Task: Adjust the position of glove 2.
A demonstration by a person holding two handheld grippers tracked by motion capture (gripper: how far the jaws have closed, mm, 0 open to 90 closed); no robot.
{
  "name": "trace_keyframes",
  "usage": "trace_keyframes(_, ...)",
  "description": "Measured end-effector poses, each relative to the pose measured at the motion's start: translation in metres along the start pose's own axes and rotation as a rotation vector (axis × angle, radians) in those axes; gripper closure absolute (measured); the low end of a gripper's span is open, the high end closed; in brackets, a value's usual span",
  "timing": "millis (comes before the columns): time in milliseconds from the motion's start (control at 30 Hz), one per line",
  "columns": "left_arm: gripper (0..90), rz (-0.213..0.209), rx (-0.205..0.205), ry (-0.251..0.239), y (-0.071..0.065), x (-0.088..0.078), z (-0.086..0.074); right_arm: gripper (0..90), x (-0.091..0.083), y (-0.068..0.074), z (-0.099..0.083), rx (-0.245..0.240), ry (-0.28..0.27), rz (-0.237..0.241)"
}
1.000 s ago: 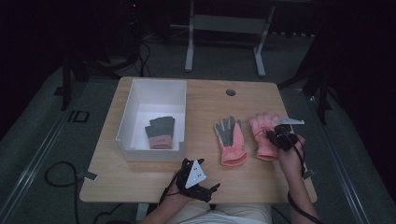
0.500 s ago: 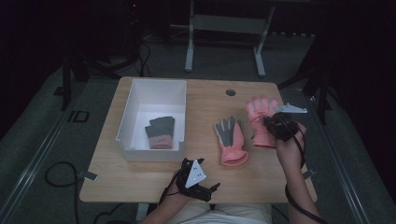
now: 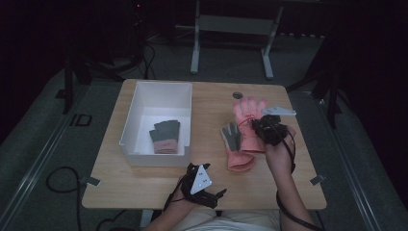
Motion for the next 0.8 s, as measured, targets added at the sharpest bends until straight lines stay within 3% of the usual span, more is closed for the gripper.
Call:
trace_keyframes(100, 1.9, -0.001, -0.001, -0.004, -0.001, -0.001, 0.0, 86.8, 0.011, 0.008, -0.011, 0.004, 0.026, 0.003)
trace_keyframes(433, 1.9, 0.0, -0.004, -0.002, 0.0, 0.0, 0.0, 86.6, 0.044, 0.009, -0.035, 0.052, 0.118, 0.013)
trace_keyframes(800, 1.9, -0.007, -0.009, -0.002, -0.001, 0.0, -0.001, 84.7, 0.067, 0.016, -0.055, 0.054, 0.148, 0.002)
Point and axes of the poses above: each handheld gripper's, and its own axes: x roughly forward along the jaws, z roughly out of its top, y roughly to its left, the point moved 1 cm from there along x, roughly forward along the jaws, and after that the axes turned 3 degrees about -y, right-handed, at the moved point
